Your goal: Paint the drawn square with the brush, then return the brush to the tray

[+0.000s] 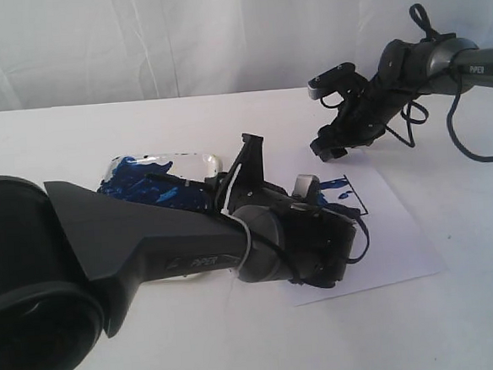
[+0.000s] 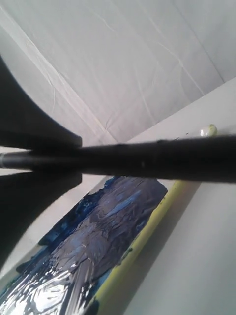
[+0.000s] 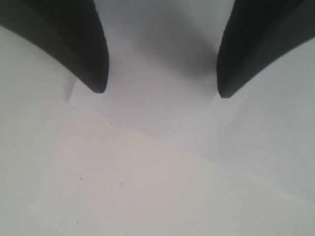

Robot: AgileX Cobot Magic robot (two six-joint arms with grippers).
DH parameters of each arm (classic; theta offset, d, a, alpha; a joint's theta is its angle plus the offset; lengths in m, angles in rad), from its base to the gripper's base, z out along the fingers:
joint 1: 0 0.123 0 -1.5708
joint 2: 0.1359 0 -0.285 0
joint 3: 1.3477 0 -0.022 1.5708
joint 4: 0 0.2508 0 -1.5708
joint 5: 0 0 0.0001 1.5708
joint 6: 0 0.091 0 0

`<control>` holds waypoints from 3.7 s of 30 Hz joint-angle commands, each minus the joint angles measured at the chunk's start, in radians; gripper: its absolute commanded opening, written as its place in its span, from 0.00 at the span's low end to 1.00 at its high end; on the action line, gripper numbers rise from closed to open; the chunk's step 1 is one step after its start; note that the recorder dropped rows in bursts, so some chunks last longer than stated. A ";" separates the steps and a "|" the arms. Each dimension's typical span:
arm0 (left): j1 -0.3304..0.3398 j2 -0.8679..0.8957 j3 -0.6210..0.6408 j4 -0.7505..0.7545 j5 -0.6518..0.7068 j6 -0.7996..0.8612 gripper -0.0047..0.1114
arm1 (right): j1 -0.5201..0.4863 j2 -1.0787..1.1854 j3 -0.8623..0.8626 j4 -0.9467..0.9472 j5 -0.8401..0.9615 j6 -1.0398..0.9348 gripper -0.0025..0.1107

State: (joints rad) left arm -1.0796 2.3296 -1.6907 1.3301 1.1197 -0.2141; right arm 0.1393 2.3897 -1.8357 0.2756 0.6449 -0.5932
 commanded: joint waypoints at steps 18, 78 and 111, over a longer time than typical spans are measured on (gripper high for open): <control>-0.002 0.034 -0.106 -0.010 0.101 0.085 0.04 | -0.001 0.043 0.021 -0.072 0.067 -0.016 0.55; 0.009 0.068 -0.109 0.058 0.101 0.024 0.04 | -0.001 0.043 0.021 -0.072 0.067 -0.016 0.55; 0.083 0.104 -0.197 0.040 0.081 0.085 0.04 | -0.001 0.043 0.021 -0.070 0.072 -0.016 0.55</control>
State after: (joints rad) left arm -0.9963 2.4181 -1.8565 1.3723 1.1197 -0.1619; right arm 0.1393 2.3897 -1.8357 0.2756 0.6465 -0.5932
